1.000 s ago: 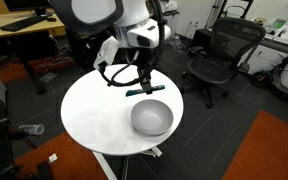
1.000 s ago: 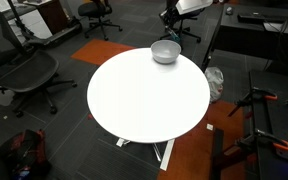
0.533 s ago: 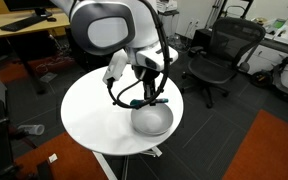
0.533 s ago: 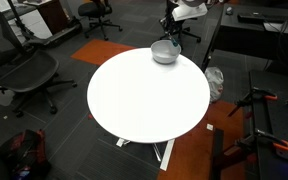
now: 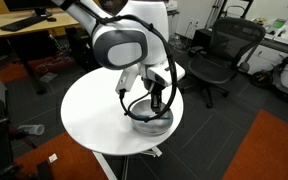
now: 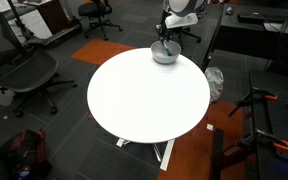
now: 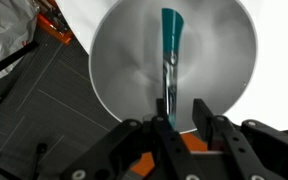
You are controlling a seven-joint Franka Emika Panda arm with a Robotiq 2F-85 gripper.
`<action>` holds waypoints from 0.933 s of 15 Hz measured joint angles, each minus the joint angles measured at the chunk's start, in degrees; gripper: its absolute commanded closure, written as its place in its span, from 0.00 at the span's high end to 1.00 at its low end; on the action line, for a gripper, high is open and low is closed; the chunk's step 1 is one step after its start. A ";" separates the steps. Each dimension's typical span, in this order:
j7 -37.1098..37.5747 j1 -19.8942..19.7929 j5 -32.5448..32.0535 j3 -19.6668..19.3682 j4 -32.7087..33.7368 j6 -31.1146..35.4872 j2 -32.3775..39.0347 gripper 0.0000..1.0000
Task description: Put the marker in the bowl
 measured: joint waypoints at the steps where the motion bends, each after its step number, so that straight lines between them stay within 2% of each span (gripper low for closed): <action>1: 0.00 -0.02 0.35 0.02 0.71 0.00 0.70 0.73; 4: 0.00 -0.02 0.72 0.08 2.12 0.00 1.76 0.95; 5: 0.00 -0.02 0.76 0.11 2.32 0.00 1.77 0.99; 10: -0.07 -0.02 1.54 0.71 2.14 0.00 0.63 1.00; 14: -0.11 0.21 1.92 1.17 -1.17 0.00 -3.68 1.00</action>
